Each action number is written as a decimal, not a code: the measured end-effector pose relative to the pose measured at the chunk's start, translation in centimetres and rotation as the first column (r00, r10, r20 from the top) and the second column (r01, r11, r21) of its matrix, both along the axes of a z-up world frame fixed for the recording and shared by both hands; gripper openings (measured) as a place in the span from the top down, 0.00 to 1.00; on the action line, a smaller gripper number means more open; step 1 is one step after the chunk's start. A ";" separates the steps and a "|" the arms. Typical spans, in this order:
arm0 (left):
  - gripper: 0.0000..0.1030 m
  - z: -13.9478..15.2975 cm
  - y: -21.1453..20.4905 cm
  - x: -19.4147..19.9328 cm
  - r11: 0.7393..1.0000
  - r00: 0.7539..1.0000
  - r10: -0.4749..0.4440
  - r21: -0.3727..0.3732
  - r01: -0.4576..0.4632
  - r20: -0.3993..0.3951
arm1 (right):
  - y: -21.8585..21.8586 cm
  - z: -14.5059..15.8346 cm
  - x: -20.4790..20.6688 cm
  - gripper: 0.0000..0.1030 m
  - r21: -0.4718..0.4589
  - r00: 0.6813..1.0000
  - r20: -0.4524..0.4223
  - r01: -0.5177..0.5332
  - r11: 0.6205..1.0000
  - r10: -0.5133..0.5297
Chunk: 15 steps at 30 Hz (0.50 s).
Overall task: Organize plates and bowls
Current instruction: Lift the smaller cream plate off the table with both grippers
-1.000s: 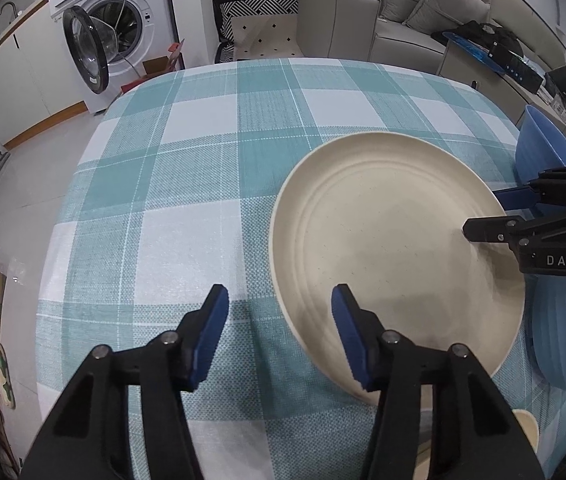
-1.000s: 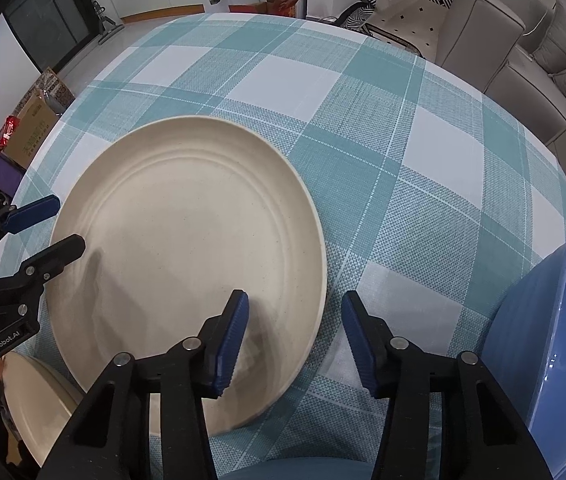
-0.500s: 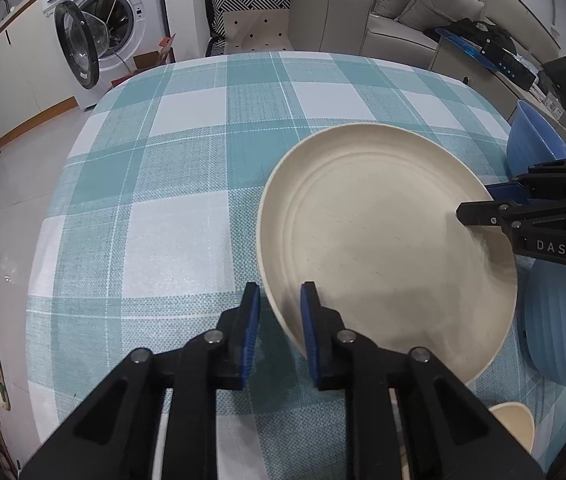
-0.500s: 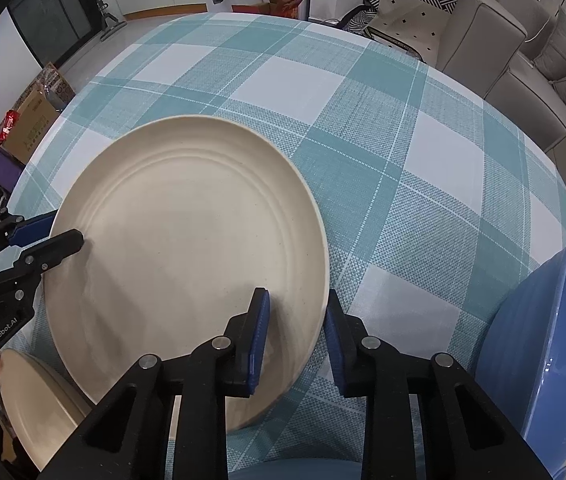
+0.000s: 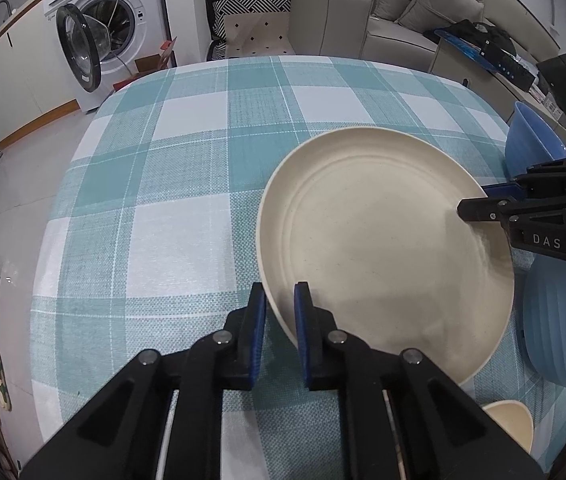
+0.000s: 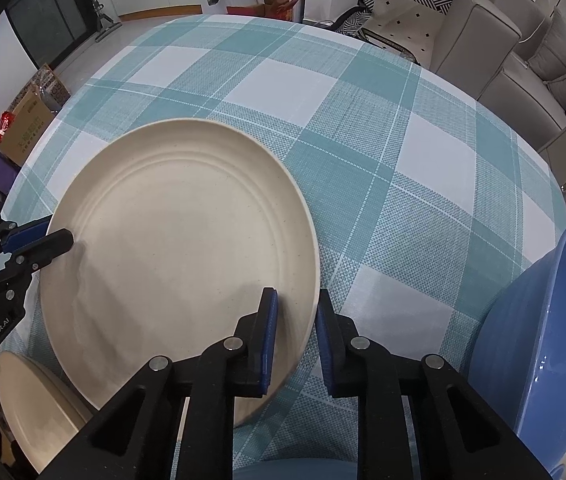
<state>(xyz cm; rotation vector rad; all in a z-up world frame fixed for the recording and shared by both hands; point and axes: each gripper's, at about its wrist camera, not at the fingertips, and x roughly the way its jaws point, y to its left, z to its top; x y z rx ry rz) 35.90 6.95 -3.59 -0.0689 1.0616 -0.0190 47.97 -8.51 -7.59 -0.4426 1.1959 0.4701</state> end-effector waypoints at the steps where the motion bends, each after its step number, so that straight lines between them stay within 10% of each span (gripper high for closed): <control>1: 0.89 0.0 0.0 0.0 1.000 1.000 0.001 0.002 -0.001 0.000 | 0.0 0.1 0.0 0.85 0.001 1.000 0.003 0.005 1.000 -0.005; 15: 0.89 0.9 0.4 -0.3 1.000 1.000 0.008 -0.002 -0.008 0.018 | 0.2 0.7 0.0 0.86 0.013 1.000 0.011 0.013 1.000 -0.013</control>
